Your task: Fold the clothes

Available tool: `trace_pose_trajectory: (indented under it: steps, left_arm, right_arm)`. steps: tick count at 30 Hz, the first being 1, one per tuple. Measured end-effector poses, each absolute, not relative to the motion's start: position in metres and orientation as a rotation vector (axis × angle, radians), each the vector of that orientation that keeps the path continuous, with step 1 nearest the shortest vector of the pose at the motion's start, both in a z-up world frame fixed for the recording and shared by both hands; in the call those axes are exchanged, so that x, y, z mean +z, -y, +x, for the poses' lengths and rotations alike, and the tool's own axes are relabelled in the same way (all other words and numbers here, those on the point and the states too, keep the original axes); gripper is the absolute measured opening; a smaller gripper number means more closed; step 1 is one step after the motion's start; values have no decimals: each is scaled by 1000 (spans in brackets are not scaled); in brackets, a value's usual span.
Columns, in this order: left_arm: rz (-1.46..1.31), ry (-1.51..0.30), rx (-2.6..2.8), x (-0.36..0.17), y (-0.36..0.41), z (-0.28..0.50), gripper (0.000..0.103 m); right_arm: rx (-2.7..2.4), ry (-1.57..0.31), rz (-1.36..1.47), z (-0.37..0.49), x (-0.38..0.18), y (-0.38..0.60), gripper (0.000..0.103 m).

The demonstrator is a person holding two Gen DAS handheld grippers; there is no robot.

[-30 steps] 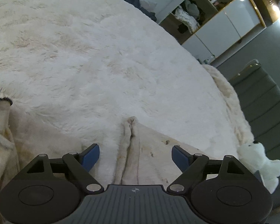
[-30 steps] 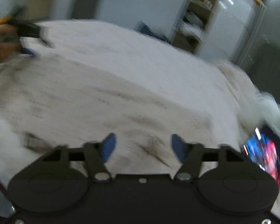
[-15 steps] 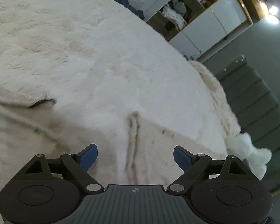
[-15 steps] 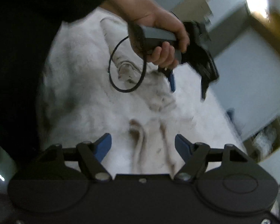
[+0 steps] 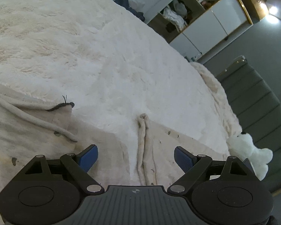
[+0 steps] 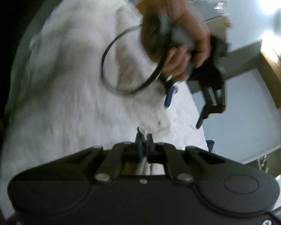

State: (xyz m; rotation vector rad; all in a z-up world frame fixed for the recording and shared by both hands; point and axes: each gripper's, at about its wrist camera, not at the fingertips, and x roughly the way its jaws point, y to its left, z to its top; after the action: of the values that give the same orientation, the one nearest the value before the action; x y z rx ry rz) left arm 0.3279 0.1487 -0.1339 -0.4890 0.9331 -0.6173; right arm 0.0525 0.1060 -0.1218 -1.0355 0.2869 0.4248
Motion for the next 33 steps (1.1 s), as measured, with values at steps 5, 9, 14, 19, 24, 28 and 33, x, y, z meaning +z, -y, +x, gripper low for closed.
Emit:
trace_pose_trajectory:
  steps: [5, 9, 14, 19, 24, 28, 33]
  left_arm:
    - [-505, -935, -634, -134, -146, 327, 86]
    - [-463, -945, -628, -133, -138, 328, 86]
    - [-423, -939, -606, -129, -133, 329, 87]
    - [-404, -939, -621, -129, -130, 327, 88]
    - [-376, -955, -635, -132, -124, 327, 88]
    - [-371, -954, -637, -131, -121, 327, 89]
    - [-381, -948, -644, -129, -118, 328, 90]
  right_arm:
    - [446, -249, -952, 35, -117, -96, 56]
    - [405, -301, -925, 33, -119, -85, 65]
    - [379, -315, -1029, 23, -142, -88, 65]
    - [392, -301, -1083, 29, -150, -101, 66]
    - [389, -288, -1106, 33, -148, -105, 66]
    - [383, -294, -1105, 38, -148, -108, 65]
    - [386, -288, -1154, 47, -155, -118, 50]
